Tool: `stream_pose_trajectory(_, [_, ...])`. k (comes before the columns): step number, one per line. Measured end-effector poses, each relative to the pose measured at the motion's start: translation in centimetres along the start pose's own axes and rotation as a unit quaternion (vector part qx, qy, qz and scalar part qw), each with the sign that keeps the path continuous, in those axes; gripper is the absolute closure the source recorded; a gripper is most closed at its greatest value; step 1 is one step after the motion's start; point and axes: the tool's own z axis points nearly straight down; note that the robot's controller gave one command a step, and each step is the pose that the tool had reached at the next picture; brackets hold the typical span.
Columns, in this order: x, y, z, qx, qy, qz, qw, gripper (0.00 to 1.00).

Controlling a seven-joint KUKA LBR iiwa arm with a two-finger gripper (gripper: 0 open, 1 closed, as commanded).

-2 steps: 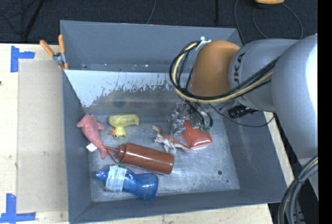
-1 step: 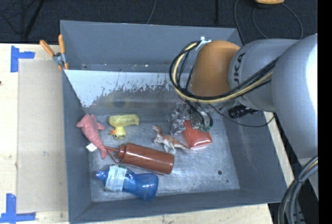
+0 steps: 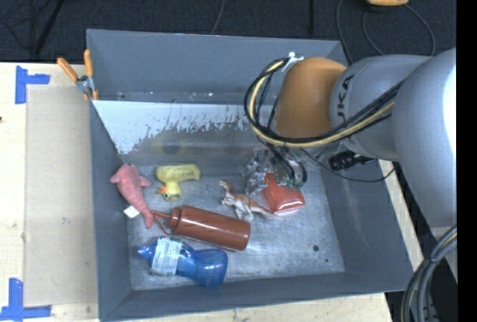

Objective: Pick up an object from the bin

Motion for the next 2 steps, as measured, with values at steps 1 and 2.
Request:
stream_pose_trajectory(1, [0.3,0.0,-1.6,0.0,0.0074,0.0,1.0,1.0])
stream_pose_trajectory(2, [0.1,0.0,-3.3,0.0,0.0056,-0.001,1.0,1.0])
